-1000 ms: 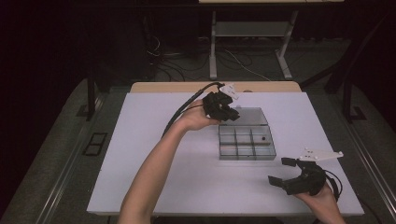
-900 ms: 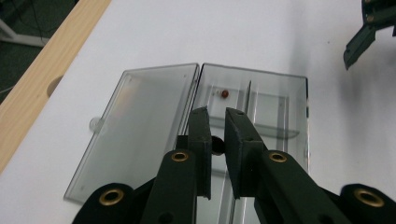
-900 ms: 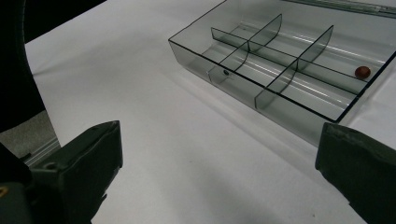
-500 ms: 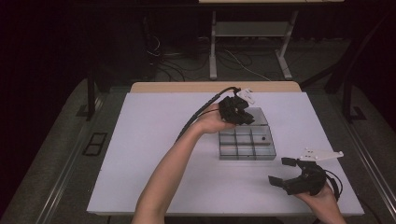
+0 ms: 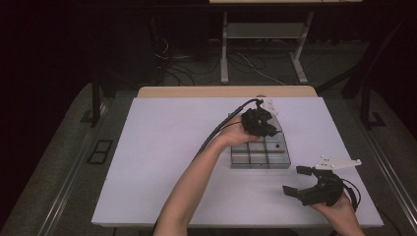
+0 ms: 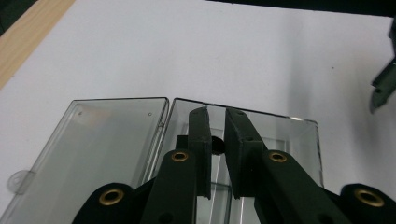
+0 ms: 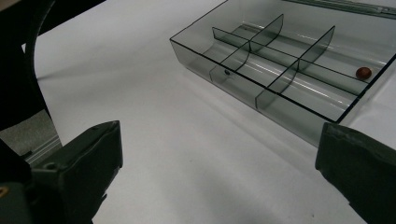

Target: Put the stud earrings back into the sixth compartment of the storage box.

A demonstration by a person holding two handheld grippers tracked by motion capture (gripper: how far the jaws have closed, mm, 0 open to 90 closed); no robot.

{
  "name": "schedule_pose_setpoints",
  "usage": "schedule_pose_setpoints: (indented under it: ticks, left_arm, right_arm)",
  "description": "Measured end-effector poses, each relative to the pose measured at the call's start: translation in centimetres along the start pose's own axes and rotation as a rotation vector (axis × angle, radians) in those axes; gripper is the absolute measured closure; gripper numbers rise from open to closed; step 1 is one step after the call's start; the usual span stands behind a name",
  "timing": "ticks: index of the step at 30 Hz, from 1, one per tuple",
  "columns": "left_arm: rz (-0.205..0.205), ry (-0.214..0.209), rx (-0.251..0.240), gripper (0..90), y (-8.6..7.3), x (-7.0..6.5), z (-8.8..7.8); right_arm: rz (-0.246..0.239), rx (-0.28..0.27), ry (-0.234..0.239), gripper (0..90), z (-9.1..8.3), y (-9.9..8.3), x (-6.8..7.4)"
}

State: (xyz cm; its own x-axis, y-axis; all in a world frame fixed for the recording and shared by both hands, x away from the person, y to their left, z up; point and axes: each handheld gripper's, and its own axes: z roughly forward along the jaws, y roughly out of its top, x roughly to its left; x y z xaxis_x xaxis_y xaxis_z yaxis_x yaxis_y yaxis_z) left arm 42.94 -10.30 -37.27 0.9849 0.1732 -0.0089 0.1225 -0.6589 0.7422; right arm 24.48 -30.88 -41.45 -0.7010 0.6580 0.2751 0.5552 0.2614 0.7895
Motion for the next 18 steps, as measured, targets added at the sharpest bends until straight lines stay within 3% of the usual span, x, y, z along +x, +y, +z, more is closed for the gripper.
schedule_pose_setpoints:
  ticks: [9,12,18]
  left_arm:
    - [-0.046,-0.027,0.001,78.8,-0.6,0.2,2.1]
    - [-0.076,-0.067,-0.03,67.9,-0.8,0.4,2.0]
    - [-0.114,-0.075,-0.071,51.1,-1.2,0.5,0.3]
  right_arm:
    - [-0.001,-0.002,0.002,0.7,-0.2,0.0,0.0]
    - [0.003,-0.001,0.003,0.8,-0.3,0.0,-0.1]
    - [-0.002,-0.001,0.001,0.8,-0.3,-0.1,-0.1]
